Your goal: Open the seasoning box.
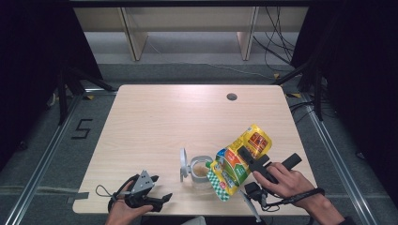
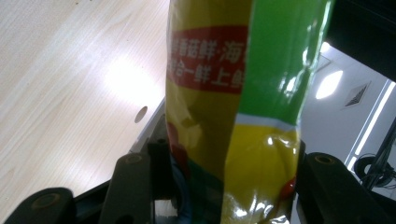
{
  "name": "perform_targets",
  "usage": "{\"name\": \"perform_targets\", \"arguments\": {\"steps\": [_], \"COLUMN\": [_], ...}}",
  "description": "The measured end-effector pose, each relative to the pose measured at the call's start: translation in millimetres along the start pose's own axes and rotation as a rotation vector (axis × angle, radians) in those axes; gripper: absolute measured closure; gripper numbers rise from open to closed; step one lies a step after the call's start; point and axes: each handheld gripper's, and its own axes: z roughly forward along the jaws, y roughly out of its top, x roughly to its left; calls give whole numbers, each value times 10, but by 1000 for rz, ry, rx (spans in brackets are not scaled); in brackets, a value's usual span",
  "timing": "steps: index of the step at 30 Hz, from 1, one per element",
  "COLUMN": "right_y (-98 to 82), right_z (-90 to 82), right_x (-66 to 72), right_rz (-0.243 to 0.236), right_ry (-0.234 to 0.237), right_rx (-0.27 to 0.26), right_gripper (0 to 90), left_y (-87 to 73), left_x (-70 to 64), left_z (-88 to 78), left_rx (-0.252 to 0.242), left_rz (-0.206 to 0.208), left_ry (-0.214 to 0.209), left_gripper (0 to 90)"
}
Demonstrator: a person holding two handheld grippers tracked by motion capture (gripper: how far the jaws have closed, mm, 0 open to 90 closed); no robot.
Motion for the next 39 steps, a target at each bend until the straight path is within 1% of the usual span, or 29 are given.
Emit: {"name": "perform_targets", "arguments": {"steps": [2,3,4,5,6,7,8,9,10,11,14,15,16,18,20,22,23,26,27,28,29,30,31,32,33,35,36,37,39], "right_y": [2,3,4,3,1,1,3,7,7,8,12,12,13,12,10,8,8,8,8,8,6,2,2,3,4,8,12,16,25], "right_z": [-3,-6,-9,-13,-19,-21,-23,-28,-33,-35,-38,-40,-41,-43,-45,-42,-42,-52,-54,-56,-56,-56,-52,-50,-47,-43,-41,-42,-40], "right_x": [2,-1,-6,-12,-9,-12,-12,-12,-12,-12,-8,-8,-5,-11,-17,-25,-27,-33,-34,-37,-38,-38,-37,-34,-35,-33,-30,-26,-18], "right_rz": [2,1,1,-3,4,3,3,1,-1,-2,-4,-3,5,1,-1,-4,-5,-6,-6,-10,-8,-6,-7,-8,-13,-14,-12,-14,-10], "right_ry": [-8,-7,-8,-7,-11,-10,-9,-9,-9,-8,-10,-11,-13,-12,-11,-12,-12,-13,-13,-12,-14,-11,-14,-13,-13,-14,-14,-14,-10], "right_rx": [-6,-5,-4,-4,-8,-9,-8,-7,-7,-8,-12,-13,-15,-11,-11,-11,-9,-11,-9,-6,-5,-7,-9,-7,-6,-10,-13,-11,-16], "right_gripper": [549,549,549,549,549,549,549,549,549,549,549,549,549,549,550,549,549,549,549,549,549,549,550,549,550,550,550,550,550], "left_y": [0,2,1,-2,-1,1,1,4,0,0,0,-1,-2,2,1,1,7,6,10,10,6,-1,-1,2,8,9,7,1,-2], "left_x": [16,12,-1,13,14,13,1,4,15,15,0,14,14,13,1,2,5,17,17,19,13,-2,15,10,7,8,3,1,-2], "left_z": [-8,-8,-1,-6,-8,-7,-1,-8,-10,-9,0,-5,-7,-6,-1,1,-8,-16,-20,-20,-15,-2,-10,-9,-13,-15,-10,-2,0], "left_rx": [16,14,0,13,16,13,0,10,16,17,0,14,16,14,0,-1,11,25,28,27,17,0,17,17,19,20,11,0,1], "left_rz": [22,16,-1,16,18,15,0,1,21,22,0,17,17,16,0,-1,0,20,19,19,11,-3,19,17,11,11,2,0,-3], "left_ry": [7,8,-1,7,7,8,1,-7,7,7,0,7,7,9,-2,3,-7,6,7,7,-2,2,8,8,-5,-1,-6,3,2], "left_gripper": [192,192,192,192,192,192,192,192,192,192,192,192,192,192,192,192,192,192,192,192,192,192,192,192,192,191,191,191,191]}}
